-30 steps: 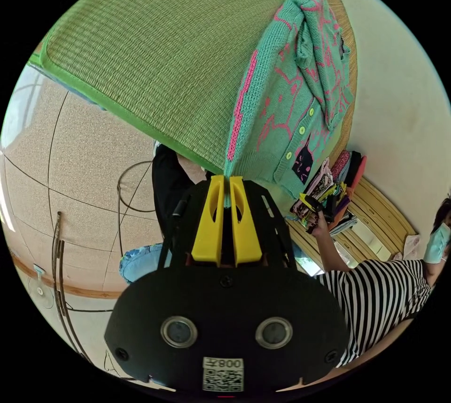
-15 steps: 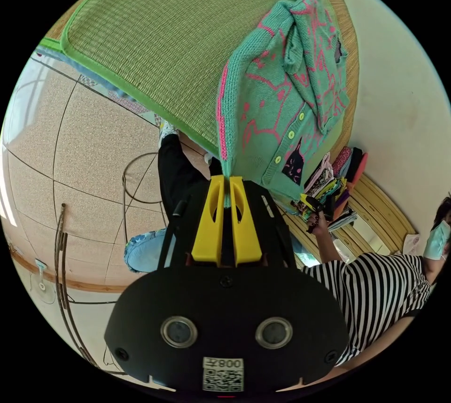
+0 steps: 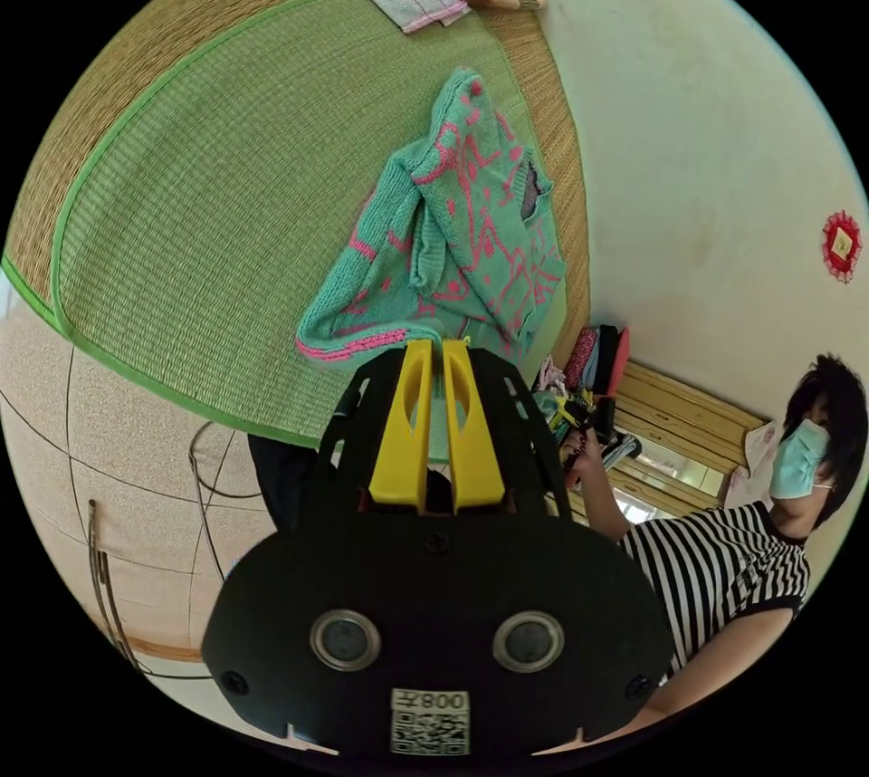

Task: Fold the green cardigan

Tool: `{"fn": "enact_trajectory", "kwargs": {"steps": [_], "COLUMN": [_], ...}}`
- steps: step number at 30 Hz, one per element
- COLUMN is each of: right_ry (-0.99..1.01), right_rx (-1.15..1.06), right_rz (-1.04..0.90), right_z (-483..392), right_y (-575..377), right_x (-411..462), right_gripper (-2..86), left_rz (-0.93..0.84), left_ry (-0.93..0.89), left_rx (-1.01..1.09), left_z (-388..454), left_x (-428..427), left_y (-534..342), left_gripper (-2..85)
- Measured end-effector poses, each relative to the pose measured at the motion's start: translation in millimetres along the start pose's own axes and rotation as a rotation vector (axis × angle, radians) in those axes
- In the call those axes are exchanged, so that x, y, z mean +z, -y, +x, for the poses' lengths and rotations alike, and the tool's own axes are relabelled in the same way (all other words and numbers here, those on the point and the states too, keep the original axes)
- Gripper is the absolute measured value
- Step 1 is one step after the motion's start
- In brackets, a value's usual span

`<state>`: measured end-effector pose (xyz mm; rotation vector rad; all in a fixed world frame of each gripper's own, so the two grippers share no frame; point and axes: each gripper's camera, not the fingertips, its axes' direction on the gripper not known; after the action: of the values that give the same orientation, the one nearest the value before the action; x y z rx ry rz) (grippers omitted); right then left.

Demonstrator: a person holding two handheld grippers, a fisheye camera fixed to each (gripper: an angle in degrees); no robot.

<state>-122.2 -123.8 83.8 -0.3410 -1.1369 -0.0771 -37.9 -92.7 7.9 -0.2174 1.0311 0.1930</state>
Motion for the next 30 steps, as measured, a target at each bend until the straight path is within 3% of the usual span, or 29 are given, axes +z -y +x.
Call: {"fn": "enact_trajectory", "kwargs": {"steps": [14,19,30], "right_ry": [-0.037,-0.026,0.130], "right_rx": [-0.083,0.013,0.089], "right_rz": [0.016,0.002,0.073], "right_z": [-2,23,41], "right_y": [119,159,160], "right_x": [-7,0,-13], "right_gripper": [1.6,1.7,1.8], "left_rz": [0.106,0.143,0.310], "left_ry": [-0.040,-0.052,-0.052], "left_rx": [0.037,-0.053,-0.076], "left_z": [21,9,20], "left_x": [31,54,78], "left_y": [86,105,95], "left_gripper": [1.9,2.3,2.9]}}
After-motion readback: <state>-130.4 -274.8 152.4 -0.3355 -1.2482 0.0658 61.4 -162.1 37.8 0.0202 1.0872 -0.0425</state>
